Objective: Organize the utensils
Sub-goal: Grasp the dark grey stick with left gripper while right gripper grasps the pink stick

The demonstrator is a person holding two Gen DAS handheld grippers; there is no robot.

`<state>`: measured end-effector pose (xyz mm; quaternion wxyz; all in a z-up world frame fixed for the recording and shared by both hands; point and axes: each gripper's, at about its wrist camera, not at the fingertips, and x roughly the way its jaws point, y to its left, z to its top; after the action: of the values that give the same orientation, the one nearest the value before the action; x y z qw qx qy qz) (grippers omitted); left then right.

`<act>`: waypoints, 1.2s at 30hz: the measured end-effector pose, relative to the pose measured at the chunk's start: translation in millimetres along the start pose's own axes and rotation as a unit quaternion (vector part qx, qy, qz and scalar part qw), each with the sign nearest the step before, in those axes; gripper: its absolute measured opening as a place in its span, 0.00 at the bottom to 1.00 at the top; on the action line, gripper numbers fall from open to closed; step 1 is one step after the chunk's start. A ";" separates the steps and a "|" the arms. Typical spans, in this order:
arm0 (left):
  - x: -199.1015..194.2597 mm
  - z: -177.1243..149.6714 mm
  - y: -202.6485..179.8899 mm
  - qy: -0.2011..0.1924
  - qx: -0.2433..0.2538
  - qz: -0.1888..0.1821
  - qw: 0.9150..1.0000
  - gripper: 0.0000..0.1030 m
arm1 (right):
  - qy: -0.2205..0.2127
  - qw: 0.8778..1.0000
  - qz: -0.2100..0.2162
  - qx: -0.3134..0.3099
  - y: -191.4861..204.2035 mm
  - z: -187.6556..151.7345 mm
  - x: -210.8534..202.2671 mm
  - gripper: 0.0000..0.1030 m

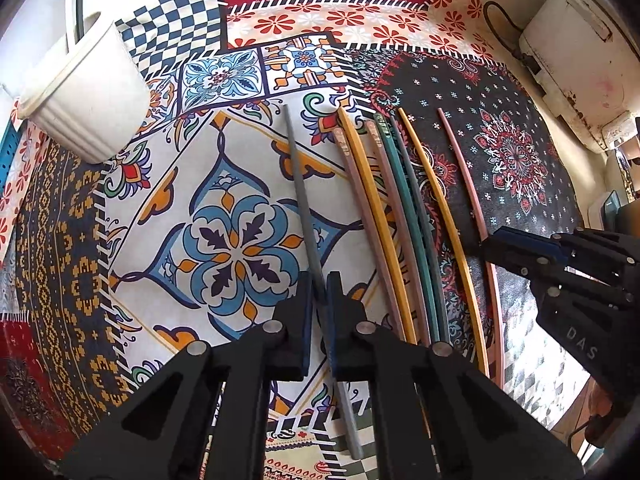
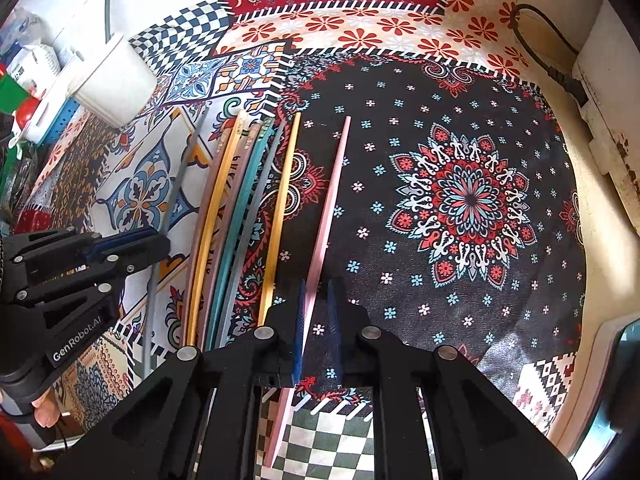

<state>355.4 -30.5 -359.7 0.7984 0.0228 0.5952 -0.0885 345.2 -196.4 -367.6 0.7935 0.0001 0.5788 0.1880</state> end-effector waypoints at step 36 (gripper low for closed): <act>-40.5 34.4 23.7 -0.020 0.002 -0.017 1.000 0.03 | -0.057 0.998 0.037 0.012 12.6 41.0 -42.8 0.04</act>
<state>380.8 -7.4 -312.7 0.8082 0.0125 0.5795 -0.1042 368.0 -188.5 -312.0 0.8177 0.0415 0.5346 0.2095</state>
